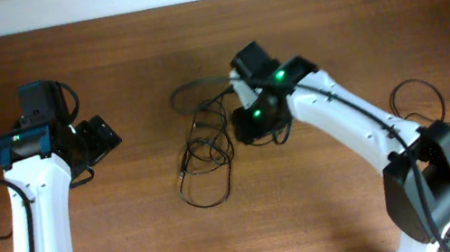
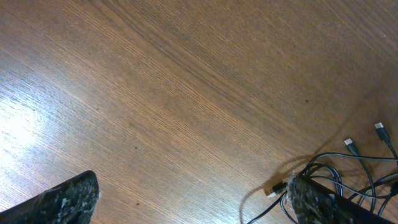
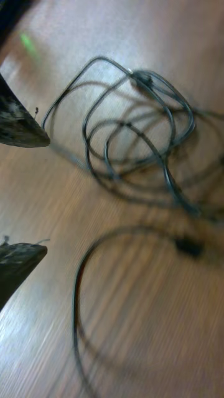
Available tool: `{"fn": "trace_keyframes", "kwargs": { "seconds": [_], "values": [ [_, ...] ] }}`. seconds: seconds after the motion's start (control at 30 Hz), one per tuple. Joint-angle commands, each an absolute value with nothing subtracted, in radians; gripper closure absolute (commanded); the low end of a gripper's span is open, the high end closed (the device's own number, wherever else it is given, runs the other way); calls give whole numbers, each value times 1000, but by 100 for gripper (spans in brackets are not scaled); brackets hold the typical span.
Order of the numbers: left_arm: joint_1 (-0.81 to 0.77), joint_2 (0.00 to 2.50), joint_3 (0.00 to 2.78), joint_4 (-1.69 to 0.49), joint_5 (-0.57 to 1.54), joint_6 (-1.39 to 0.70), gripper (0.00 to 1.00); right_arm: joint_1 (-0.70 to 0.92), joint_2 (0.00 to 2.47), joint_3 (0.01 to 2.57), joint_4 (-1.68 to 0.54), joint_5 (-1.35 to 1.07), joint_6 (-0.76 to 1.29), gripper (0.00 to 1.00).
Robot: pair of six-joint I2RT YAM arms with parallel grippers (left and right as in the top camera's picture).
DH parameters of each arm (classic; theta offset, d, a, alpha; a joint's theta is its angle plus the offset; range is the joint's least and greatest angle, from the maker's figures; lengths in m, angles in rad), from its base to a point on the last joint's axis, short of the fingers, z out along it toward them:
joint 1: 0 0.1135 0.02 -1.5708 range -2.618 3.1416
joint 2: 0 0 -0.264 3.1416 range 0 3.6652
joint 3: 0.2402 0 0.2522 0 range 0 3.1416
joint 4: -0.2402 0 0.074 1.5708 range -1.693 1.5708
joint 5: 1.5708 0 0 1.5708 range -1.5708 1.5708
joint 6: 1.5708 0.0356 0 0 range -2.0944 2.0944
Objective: Untangle cables
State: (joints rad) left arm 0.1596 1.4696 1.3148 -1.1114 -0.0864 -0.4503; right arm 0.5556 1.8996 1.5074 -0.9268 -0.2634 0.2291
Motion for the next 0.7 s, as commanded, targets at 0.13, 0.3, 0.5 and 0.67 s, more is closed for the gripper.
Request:
{"fn": "trace_keyframes", "kwargs": {
  "seconds": [0.13, 0.3, 0.5, 0.67],
  "values": [
    [162, 1458, 1327, -1113, -102, -462, 1, 717, 1907, 1407, -698, -277, 221, 47],
    [162, 1458, 1327, -1113, -101, -462, 1, 767, 1918, 1304, -471, -204, 221, 58],
    [162, 1458, 1327, -1113, -102, -462, 1, 767, 1988, 1240, -334, -178, 271, 65],
    [162, 1458, 1327, -1113, -101, -462, 1, 767, 2006, 1240, -329, -181, 271, 96]
  ]
}}
